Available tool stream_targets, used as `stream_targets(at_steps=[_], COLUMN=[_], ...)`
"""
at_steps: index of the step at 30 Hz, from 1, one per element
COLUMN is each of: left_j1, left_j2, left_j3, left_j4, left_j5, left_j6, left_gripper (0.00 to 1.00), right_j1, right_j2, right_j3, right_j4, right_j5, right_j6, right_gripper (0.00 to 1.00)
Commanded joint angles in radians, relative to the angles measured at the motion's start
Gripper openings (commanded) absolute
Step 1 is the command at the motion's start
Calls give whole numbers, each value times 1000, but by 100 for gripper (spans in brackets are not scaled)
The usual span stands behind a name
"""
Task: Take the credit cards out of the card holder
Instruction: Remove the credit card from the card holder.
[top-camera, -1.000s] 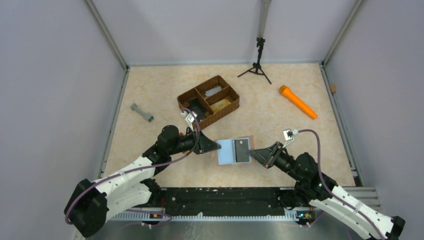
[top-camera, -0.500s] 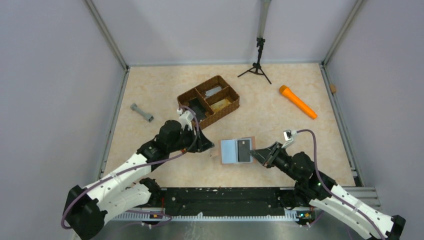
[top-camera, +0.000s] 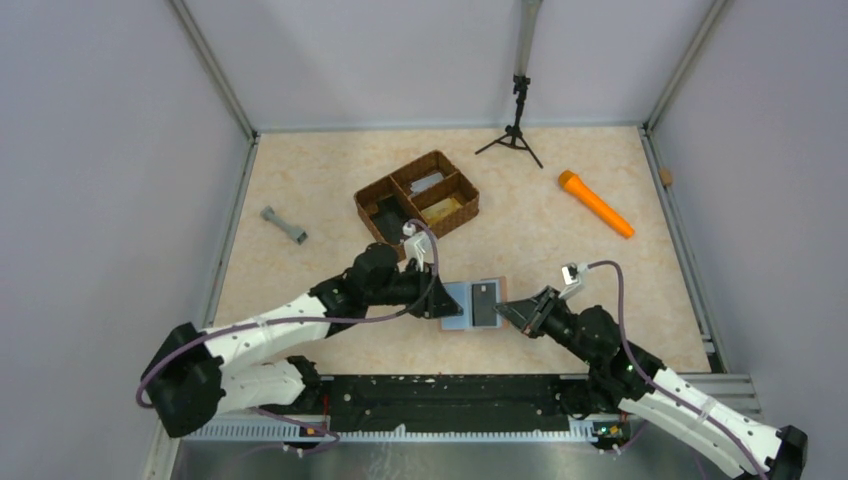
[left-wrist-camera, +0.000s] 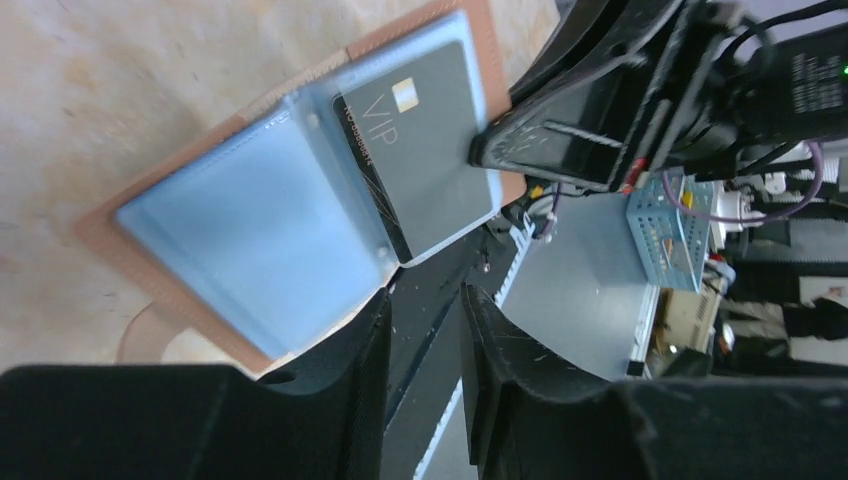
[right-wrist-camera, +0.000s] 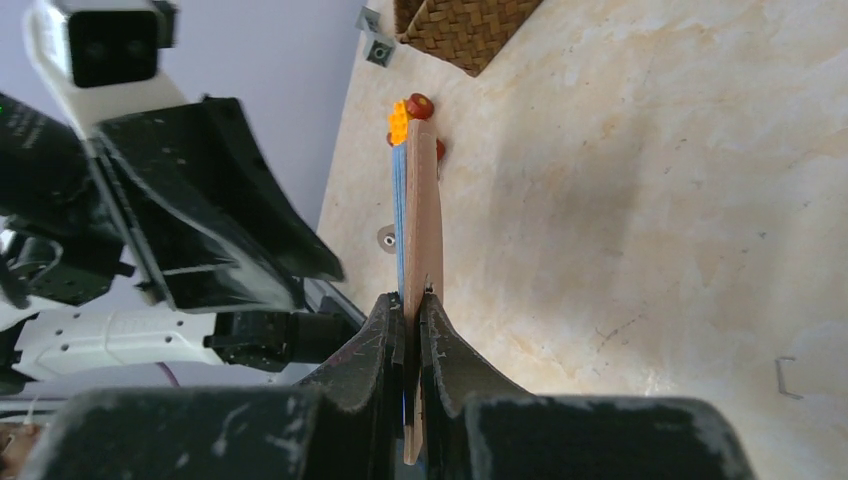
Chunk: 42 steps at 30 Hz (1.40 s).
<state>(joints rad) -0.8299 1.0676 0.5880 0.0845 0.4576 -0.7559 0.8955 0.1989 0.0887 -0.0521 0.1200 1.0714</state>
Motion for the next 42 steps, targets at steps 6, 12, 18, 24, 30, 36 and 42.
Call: stream_targets(at_steps=[6,12,18,24,30,36,42], left_j1=[-34,-28,-19,-16,-15,-15,-14], left_j2=[128,112,83,61,68,56,60], left_j3=[49,14,5,3,6,19,0], left_j4=[193,249,219,204,200,126,193], left_j5=[18,40,21,19,27,-8,30], left_j6=[-73,-98,-101,-105,-107,-81,-112], left_gripper=[36,35,32,34,35,36,36], right_j1=[-5,-5,-6,-5,-5,-6,-5], right_j2=[-2,-4,-4,1,3,1,2], right_j3=[9,-4,10,16,29,51,41], right_j4=[150,199,226,243,252,238,267], right_j5=[-65,-89,-97,-96,-102,-92,-95], right_j6=[52,87,87,91,91,66,74], right_gripper=[0,0,0,0,0,0,0])
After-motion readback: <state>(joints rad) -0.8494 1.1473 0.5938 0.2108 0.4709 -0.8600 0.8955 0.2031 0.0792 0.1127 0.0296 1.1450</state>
